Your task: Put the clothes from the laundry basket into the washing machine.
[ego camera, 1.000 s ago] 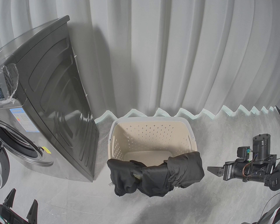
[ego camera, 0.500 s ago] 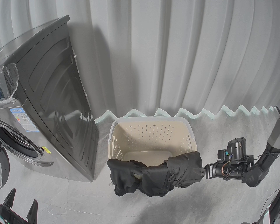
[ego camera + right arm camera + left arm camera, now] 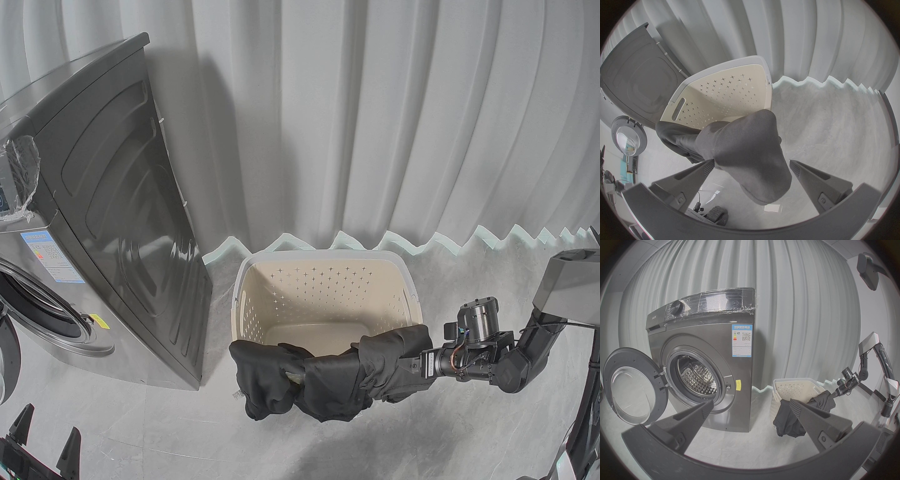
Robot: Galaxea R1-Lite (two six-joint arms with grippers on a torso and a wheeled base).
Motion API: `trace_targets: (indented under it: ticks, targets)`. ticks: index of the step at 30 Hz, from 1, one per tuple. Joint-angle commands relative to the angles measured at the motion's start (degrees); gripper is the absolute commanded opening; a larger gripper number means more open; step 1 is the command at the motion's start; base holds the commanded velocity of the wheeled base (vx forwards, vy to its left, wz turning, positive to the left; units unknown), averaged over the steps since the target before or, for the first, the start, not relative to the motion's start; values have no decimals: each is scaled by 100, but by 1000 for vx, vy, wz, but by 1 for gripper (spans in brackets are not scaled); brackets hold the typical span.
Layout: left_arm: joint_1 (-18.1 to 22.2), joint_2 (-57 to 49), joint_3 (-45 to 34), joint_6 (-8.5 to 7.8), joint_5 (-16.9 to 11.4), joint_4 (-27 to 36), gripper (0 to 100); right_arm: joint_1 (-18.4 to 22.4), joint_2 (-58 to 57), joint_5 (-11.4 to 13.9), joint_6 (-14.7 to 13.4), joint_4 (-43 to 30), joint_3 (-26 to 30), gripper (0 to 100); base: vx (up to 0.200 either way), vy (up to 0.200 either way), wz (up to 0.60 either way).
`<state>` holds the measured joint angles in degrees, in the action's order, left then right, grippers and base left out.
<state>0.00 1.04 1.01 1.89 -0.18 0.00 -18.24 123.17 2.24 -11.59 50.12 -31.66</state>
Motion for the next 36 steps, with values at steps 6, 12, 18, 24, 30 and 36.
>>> trace_targets:
  ticks: [6,12,18,24,30,36]
  targets:
    - [0,-95,-92,4,1,0,100,-4,365,-22,-10,-2,-271,100,0,0,0]
    - [0,-95,-92,4,9,0,100,-31,471,-13,-27,60,-359,100,0,0,0]
    - [0,-95,-101,4,9,0,100,-163,471,-5,-54,60,-420,0,0,0,0]
    - [-9,-95,-101,13,9,0,100,-294,418,-5,-98,51,-394,0,0,0,0]
    - [-9,-95,-92,13,9,0,100,-356,260,-5,-273,60,-262,0,0,0,0]
    - [0,-95,-92,13,9,0,100,-505,-575,39,-431,60,55,0,0,0,0]
